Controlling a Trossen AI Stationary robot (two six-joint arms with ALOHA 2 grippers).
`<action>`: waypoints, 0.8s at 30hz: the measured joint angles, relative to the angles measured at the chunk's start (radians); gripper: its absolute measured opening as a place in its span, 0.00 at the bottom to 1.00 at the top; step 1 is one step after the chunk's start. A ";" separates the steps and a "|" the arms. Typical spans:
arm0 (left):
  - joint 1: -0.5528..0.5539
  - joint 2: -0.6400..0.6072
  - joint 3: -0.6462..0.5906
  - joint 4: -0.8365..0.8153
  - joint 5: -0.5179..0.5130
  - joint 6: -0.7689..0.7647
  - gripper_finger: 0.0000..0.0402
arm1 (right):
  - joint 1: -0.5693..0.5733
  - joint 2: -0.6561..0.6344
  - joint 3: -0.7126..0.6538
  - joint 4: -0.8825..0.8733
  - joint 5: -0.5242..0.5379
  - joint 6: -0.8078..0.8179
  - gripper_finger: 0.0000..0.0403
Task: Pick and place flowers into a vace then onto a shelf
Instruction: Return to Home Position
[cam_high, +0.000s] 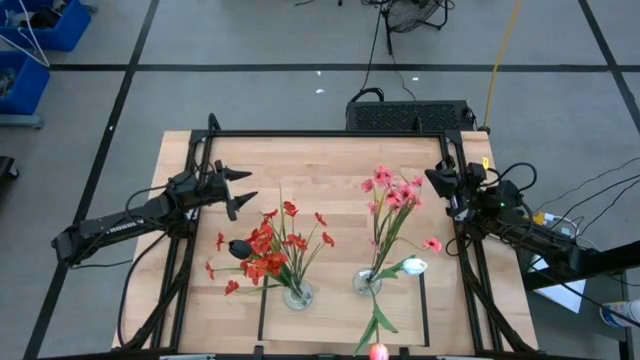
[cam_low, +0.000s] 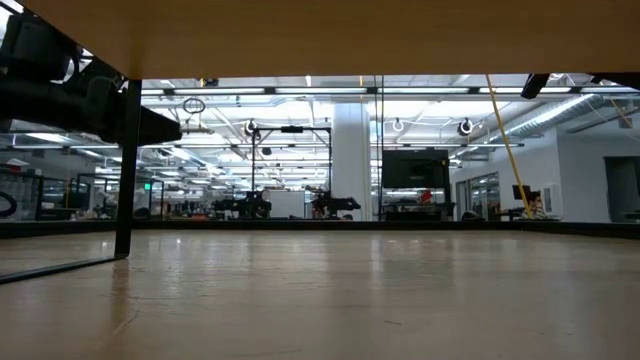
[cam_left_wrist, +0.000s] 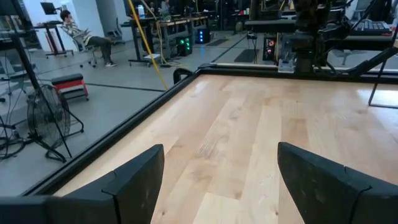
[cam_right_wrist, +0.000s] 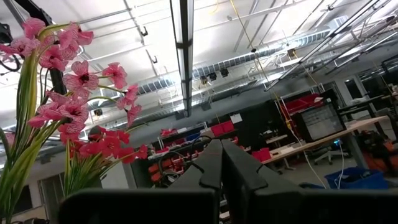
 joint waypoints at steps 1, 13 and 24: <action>0.000 0.000 0.000 0.000 0.000 0.000 0.79 | 0.000 0.000 0.000 0.000 0.000 0.000 0.00; 0.000 0.000 0.000 0.000 -0.001 0.000 0.80 | 0.000 0.000 0.000 0.000 0.000 0.000 0.00; 0.000 0.000 0.001 0.000 -0.001 0.000 0.80 | 0.000 0.000 0.000 0.000 0.000 0.000 0.00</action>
